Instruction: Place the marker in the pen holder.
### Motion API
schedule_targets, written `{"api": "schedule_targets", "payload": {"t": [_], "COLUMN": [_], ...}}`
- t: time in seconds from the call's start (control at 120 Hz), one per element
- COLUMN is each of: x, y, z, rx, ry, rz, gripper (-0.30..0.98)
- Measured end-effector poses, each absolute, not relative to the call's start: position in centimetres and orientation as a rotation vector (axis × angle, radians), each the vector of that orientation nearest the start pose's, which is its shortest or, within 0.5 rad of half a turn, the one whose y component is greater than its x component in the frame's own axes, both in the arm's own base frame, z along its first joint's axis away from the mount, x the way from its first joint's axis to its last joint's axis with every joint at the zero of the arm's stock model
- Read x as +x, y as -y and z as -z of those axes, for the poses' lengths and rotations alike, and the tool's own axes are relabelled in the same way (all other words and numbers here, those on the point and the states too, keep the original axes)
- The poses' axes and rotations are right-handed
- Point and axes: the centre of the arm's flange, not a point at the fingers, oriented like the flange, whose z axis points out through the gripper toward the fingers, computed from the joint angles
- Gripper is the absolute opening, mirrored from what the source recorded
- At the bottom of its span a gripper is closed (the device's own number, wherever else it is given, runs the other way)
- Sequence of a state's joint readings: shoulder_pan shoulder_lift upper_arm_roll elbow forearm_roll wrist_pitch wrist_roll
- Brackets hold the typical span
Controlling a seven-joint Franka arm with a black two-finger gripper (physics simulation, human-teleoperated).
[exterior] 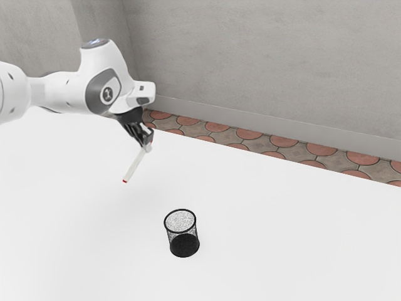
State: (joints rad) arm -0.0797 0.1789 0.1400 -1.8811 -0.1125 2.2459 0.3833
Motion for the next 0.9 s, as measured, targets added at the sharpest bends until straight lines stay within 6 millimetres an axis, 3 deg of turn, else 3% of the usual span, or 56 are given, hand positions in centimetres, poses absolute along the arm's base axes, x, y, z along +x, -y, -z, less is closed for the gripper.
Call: {"api": "schedule_targets", "payload": {"t": [0.3, 0.508, 0.667, 0.9], "x": [60.6, 57.6, 55.3, 54.1], "y": [2.6, 6.8, 10.2, 15.0], "z": [-44.1, -45.8, -45.1, -43.3], "rx": [-3.216, -3.314, -3.402, -3.437], "ry": [-0.483, -0.542, -0.58, -0.673], "rz": [0.312, 0.302, 0.245, 0.191], "gripper": [-0.1, -0.1, -0.1, -0.1]}}
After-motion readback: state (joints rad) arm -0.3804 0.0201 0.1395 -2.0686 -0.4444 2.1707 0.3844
